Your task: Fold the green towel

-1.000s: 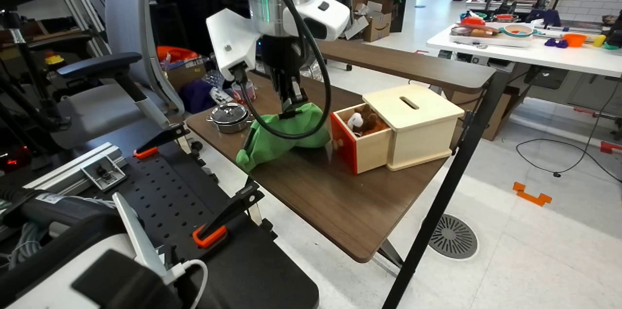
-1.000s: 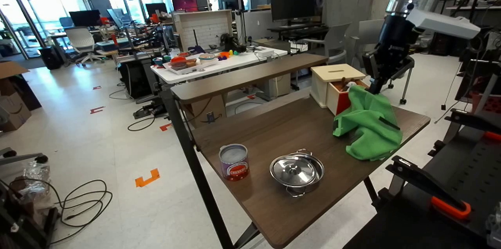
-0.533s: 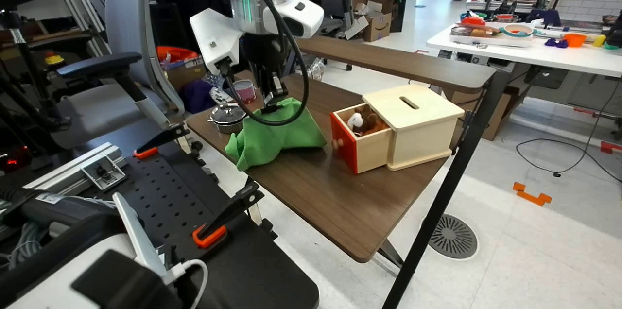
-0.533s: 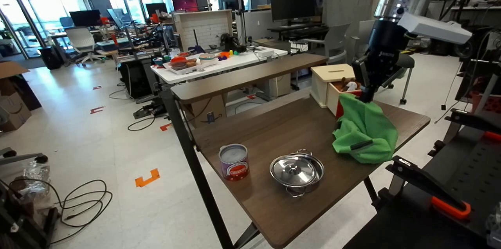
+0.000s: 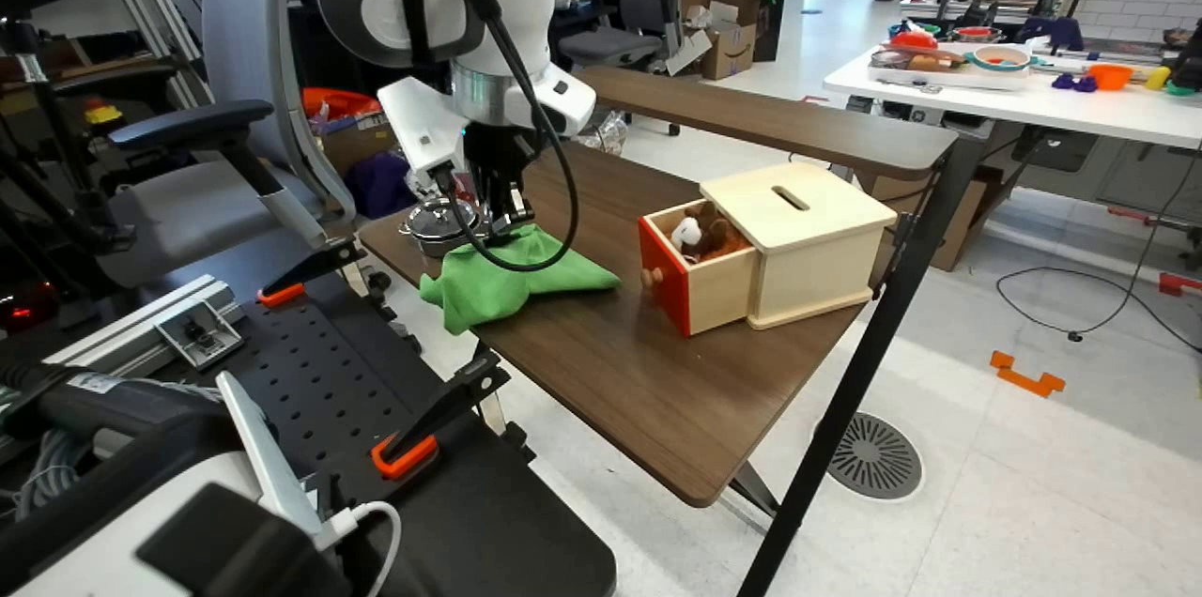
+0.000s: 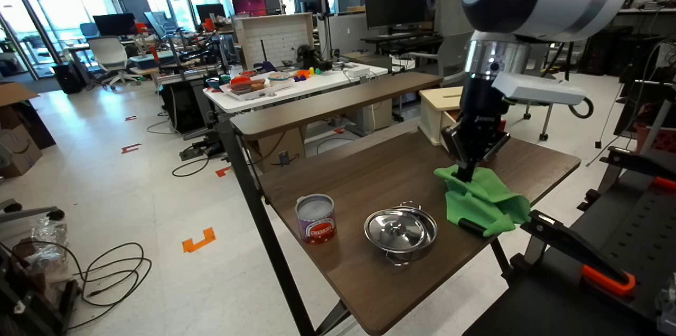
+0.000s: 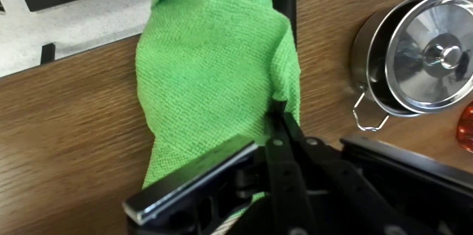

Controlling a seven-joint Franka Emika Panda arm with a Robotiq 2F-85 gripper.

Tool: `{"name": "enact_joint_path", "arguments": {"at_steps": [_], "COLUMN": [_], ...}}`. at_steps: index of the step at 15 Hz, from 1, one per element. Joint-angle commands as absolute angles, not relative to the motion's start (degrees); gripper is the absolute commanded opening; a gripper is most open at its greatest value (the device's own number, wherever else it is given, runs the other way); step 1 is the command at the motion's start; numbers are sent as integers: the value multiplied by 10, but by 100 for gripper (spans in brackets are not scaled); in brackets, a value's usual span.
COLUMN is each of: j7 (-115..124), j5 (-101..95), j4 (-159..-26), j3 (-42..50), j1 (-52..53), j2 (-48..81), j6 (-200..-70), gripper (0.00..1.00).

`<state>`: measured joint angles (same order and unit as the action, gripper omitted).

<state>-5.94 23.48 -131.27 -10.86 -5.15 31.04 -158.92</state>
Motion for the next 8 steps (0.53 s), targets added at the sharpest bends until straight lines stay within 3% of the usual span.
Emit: {"name": "enact_joint_path", "arguments": {"at_steps": [1, 4, 5, 6, 8], "j7": [-29, -11, -6, -1, -4], "j5": [203, 182, 176, 170, 162], "j4": [-1235, -1190, -1180, -1174, -1171], "j3": [-97, -89, -87, -84, -84], "j1": [-32, -24, -23, -21, -25], "j2": [385, 427, 436, 440, 445], "j6": [-1588, -1587, -1585, -1583, -1590], "gripper": [1, 1, 28, 29, 42]}}
